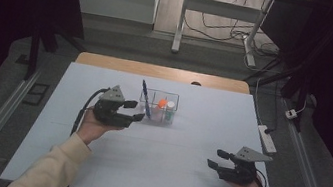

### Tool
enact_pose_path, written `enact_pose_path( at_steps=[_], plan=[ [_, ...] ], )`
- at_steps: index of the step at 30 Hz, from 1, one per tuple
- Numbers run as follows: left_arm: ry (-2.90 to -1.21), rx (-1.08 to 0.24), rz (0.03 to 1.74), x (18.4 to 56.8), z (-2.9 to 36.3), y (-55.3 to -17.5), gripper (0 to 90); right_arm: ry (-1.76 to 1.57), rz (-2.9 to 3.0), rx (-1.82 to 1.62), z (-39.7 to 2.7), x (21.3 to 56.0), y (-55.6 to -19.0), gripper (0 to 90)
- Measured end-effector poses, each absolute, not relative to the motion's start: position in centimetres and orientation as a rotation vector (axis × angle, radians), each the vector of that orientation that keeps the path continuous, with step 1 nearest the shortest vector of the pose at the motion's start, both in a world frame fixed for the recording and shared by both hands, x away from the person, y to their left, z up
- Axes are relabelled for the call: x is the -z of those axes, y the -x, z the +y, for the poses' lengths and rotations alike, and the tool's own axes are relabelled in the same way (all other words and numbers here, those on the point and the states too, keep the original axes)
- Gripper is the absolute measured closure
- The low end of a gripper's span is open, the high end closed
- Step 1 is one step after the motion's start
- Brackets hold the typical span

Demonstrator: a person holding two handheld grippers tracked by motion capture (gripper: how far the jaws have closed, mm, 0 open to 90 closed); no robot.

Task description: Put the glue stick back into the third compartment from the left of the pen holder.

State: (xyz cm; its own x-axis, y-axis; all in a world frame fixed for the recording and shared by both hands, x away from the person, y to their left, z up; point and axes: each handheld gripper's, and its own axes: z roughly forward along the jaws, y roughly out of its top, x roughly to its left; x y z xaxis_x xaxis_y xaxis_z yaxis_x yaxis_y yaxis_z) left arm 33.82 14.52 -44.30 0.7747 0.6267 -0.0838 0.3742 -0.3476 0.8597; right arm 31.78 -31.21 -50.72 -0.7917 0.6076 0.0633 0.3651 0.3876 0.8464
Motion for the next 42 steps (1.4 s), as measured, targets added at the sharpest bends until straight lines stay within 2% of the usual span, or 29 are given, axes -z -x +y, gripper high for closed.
enact_pose_path(
  at_steps=[26,42],
  plan=[
    [-1.964,-0.289,0.861,49.2,21.0,-26.1,40.1,-0.848,2.357,-1.324,-32.3,50.6,-31.4,39.8],
    [-1.948,-0.268,0.927,51.1,22.6,-24.8,40.0,-0.824,2.370,-1.301,-32.2,50.7,-31.4,39.6]
  ],
)
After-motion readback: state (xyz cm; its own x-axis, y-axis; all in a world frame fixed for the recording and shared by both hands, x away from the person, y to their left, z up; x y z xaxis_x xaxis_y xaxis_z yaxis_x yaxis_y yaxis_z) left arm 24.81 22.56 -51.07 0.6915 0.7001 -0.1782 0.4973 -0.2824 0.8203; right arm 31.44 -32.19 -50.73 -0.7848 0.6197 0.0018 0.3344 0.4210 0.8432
